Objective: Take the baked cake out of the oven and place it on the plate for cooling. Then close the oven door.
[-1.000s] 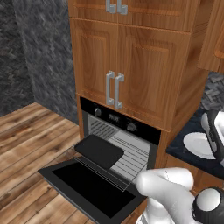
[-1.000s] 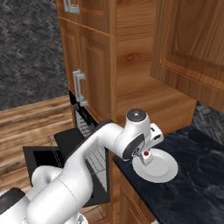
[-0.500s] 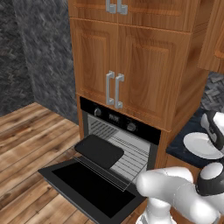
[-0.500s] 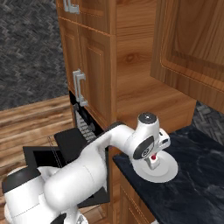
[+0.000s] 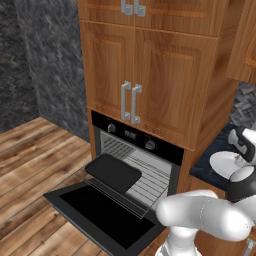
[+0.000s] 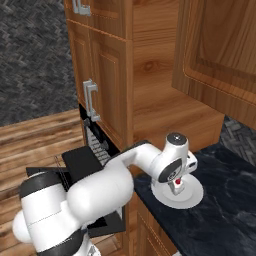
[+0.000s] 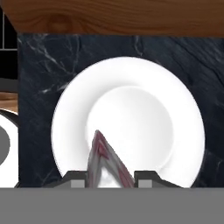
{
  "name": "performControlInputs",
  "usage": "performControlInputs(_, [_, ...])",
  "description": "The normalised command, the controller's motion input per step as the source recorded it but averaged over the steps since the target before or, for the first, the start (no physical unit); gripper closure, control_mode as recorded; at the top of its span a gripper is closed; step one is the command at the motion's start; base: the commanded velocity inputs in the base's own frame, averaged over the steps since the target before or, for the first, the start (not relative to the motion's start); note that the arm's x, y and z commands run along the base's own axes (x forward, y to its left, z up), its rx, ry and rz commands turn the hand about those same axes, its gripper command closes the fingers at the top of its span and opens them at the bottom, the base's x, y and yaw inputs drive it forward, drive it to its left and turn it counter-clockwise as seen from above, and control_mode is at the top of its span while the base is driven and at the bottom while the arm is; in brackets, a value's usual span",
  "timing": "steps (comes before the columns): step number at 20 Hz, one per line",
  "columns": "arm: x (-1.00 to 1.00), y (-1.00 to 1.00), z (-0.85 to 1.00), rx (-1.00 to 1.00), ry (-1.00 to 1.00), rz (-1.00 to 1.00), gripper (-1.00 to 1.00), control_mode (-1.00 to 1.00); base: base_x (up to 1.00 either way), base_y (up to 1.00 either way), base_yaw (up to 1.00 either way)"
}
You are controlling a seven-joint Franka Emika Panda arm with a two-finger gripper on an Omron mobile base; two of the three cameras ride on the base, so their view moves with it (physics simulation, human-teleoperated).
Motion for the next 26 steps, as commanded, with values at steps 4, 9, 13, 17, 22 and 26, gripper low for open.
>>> performControlInputs(4, [0.3,0.0,-0.3,0.02,0.01,0.0,1.0,-1.0,0.0,0.0,0.0])
performControlInputs(9, [0.21,-0.02,-0.32,0.0,0.01,0.0,1.0,-1.0,0.0,0.0,0.0])
performControlInputs(13, [0.02,-0.04,-0.26,0.0,0.01,0.0,1.0,-1.0,0.0,0.0,0.0])
performControlInputs(17, [0.0,-0.01,-0.07,0.0,0.0,0.0,-1.0,-1.0,0.0,0.0,0.0])
performControlInputs(22, [0.0,-0.01,0.0,0.0,0.0,0.0,-1.0,-1.0,0.0,0.0,0.0])
performControlInputs(26, [0.0,0.0,0.0,0.0,0.0,0.0,-1.0,-1.0,0.0,0.0,0.0])
